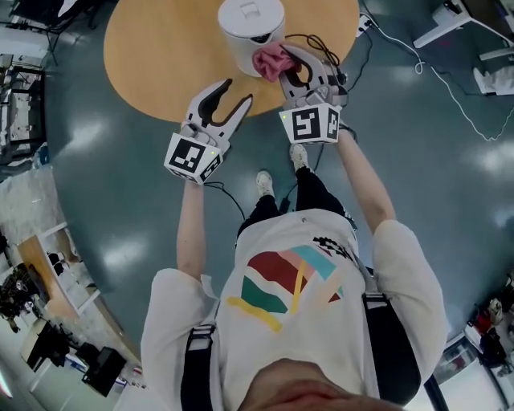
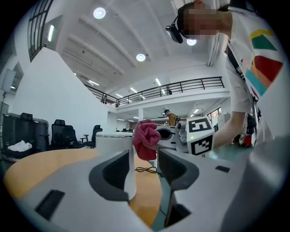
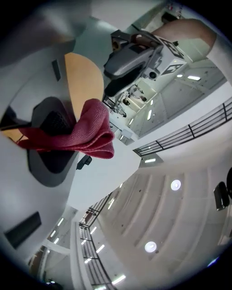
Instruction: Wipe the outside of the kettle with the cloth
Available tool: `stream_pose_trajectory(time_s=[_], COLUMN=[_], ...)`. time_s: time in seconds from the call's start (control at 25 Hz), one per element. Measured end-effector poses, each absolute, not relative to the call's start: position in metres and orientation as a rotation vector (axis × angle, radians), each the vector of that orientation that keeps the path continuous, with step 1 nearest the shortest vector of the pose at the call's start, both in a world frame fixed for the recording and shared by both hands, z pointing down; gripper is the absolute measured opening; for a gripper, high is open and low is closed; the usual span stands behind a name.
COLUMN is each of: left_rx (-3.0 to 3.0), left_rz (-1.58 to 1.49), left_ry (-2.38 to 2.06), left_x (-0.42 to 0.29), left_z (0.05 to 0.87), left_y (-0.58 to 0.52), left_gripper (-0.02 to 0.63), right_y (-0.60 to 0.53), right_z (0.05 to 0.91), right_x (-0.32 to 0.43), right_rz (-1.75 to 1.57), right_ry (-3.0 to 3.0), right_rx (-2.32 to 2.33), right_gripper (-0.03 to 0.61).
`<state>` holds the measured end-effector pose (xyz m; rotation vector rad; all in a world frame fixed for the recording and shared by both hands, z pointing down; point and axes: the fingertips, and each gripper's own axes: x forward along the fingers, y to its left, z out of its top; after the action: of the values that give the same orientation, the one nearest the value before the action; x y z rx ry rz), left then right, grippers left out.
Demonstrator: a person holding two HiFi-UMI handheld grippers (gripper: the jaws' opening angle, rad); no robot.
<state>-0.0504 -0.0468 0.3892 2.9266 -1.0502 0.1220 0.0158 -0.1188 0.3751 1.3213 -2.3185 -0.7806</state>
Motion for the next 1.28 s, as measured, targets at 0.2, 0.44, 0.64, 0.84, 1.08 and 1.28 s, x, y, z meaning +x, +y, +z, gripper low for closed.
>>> stream_pose_trajectory(time_s=[0.2,0.44,0.64,0.84,1.08,1.28], left_rx=[2.857,2.817,2.755,2.674,2.615,2.588], left_rz=[0.157,0.174,0.188,0.202,0.239,0.254], left_ry=[-1.077,-1.125,-1.158,-1.195,-1.216,-1.227], left_x=[-0.086,-0.107,-0.123,-0.154,-0.179,-0.183], left_z=[0.416,0.435,0.454,0.473,0.502,0.516], left_y=[-0.01,0.008,0.015,0.02,0.025,0.028], left_gripper=[0.235,0.235,0.235,0.235,0.235,0.235], right_y=[-0.112,-0.11,-0.115,-0.115,-0.124,-0.126], right_z=[0.385,0.412,0.446,0.508,0.56,0.575], right_x=[-0.005,-0.015,-0.025,-0.046,-0.048,-0.047], right_rz=[-0.908,-0.969,-0.927,-0.815,-0.73,-0.719], right_ry=[-2.127,-2.011,-1.965,-1.949,-1.914,-1.92], right_rx=[1.334,1.309,1.261,1.166,1.095,1.067], right_gripper=[0.048,0.047,0.047,0.047,0.048,0.047])
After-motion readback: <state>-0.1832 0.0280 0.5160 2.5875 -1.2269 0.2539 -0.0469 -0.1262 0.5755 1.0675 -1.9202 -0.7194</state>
